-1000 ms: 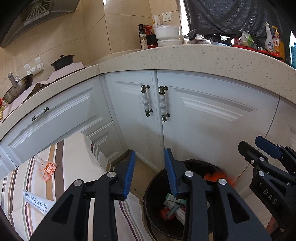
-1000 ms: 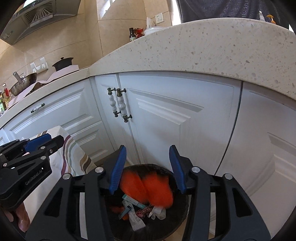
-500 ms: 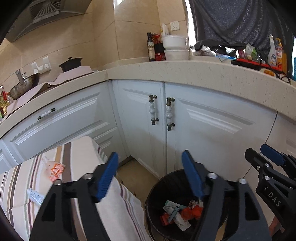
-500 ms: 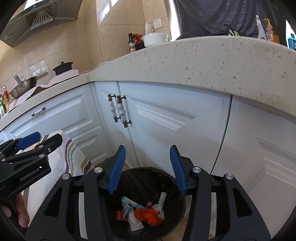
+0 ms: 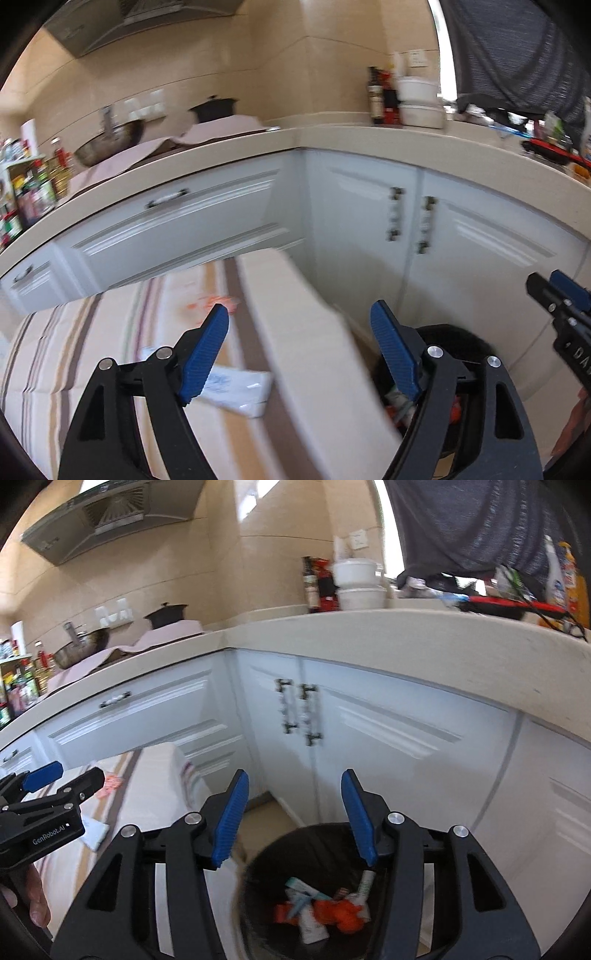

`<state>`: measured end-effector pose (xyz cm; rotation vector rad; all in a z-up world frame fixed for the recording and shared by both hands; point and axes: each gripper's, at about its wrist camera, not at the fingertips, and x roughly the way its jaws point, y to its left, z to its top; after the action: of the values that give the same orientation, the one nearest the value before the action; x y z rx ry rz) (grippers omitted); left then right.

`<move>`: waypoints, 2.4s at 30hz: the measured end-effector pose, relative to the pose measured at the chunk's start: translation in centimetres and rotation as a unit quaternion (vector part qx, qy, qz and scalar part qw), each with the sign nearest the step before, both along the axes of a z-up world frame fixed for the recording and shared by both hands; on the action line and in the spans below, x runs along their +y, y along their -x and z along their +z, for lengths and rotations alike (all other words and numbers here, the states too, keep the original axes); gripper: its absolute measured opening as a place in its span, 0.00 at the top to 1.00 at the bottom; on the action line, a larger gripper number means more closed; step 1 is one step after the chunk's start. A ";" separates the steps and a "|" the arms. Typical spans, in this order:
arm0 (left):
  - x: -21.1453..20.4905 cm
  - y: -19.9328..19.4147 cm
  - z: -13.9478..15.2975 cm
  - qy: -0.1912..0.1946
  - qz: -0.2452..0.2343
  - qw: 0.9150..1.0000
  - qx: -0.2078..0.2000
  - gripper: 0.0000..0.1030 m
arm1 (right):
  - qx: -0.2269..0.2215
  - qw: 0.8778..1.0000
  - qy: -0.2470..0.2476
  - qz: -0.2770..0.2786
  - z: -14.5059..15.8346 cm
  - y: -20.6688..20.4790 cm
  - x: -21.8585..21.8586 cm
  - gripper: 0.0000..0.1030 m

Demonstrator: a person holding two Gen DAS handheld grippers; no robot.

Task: Collect trash
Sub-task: 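Move both open tools back toward the table, then grasp the white DHA milk powder tube with the right tool and lift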

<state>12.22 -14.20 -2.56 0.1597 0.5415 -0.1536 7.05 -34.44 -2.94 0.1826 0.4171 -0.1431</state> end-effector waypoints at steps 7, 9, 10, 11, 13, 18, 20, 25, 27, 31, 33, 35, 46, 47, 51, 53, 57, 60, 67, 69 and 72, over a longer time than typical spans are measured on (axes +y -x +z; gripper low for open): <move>7.0 0.1 -0.1 0.003 0.072 0.997 0.003 0.25 | -0.005 0.998 0.006 0.066 1.1 -1.9 5.8 0.50; 8.6 0.3 -0.3 0.002 0.087 0.996 0.005 0.25 | -0.003 0.996 0.003 0.087 1.3 -2.5 7.6 0.50; 9.6 0.4 -0.3 0.002 0.096 0.995 0.006 0.25 | -0.002 0.995 0.003 0.097 1.3 -2.8 8.6 0.50; 10.4 0.5 -0.3 0.002 0.103 0.995 0.007 0.25 | 0.000 0.994 0.004 0.106 1.4 -3.1 9.4 0.50; 12.2 0.7 -0.4 0.002 0.120 0.993 0.007 0.25 | 0.004 0.992 0.006 0.122 1.4 -3.7 10.8 0.50; 16.0 0.9 -0.7 0.008 0.158 0.987 0.013 0.25 | 0.022 0.985 0.010 0.170 1.4 -5.2 15.1 0.50; 17.2 1.0 -0.8 0.009 0.171 0.985 0.014 0.25 | 0.028 0.982 0.014 0.185 1.2 -5.7 16.5 0.50; 20.1 1.1 -1.3 0.011 0.198 0.980 0.021 0.25 | 0.046 0.976 0.015 0.210 0.5 -6.8 18.8 0.49; 21.3 1.1 -1.6 0.015 0.211 0.977 0.025 0.25 | 0.055 0.974 0.018 0.218 0.0 -7.2 19.6 0.49; 23.2 0.9 -2.2 0.021 0.231 0.972 0.035 0.25 | 0.076 0.970 0.022 0.230 -1.0 -8.1 20.7 0.48; 23.9 0.8 -2.5 0.025 0.238 0.970 0.041 0.25 | 0.088 0.967 0.024 0.238 -1.5 -8.6 21.3 0.46; 24.5 0.7 -2.7 0.031 0.243 0.969 0.045 0.25 | 0.099 0.964 0.029 0.245 -1.9 -9.0 21.9 0.43; 25.4 0.8 -2.9 0.037 0.251 0.966 0.051 0.25 | 0.160 0.942 0.052 0.289 -3.8 -10.7 24.4 0.41; 25.5 0.8 -2.9 0.038 0.251 0.966 0.052 0.25 | 0.164 0.941 0.055 0.291 -3.9 -10.8 24.5 0.40; 25.6 0.8 -3.1 0.038 0.250 0.966 0.056 0.25 | 0.190 0.932 0.068 0.302 -4.7 -11.3 24.9 0.35; 25.6 0.7 -3.2 0.040 0.250 0.966 0.059 0.25 | 0.206 0.926 0.075 0.308 -5.2 -11.5 25.1 0.34; 25.5 0.6 -3.3 0.042 0.248 0.966 0.062 0.25 | 0.220 0.919 0.085 0.317 -5.7 -11.5 25.5 0.39; 25.4 0.6 -3.4 0.041 0.246 0.966 0.063 0.25 | 0.216 0.919 0.100 0.314 -5.6 -11.3 25.8 0.58; 24.6 0.4 -3.6 0.039 0.238 0.968 0.067 0.25 | 0.201 0.924 0.087 0.313 -5.1 -10.9 25.0 0.74; 24.3 0.3 -3.7 0.038 0.236 0.969 0.068 0.25 | 0.196 0.925 0.088 0.312 -4.9 -10.7 24.9 0.76; 23.7 0.2 -3.8 0.035 0.230 0.970 0.071 0.25 | 0.189 0.927 0.087 0.313 -4.6 -10.1 24.5 0.77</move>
<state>12.04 9.50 -6.40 -0.0482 0.7007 0.2699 17.17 -9.96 -7.53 -0.1635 0.8250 0.4226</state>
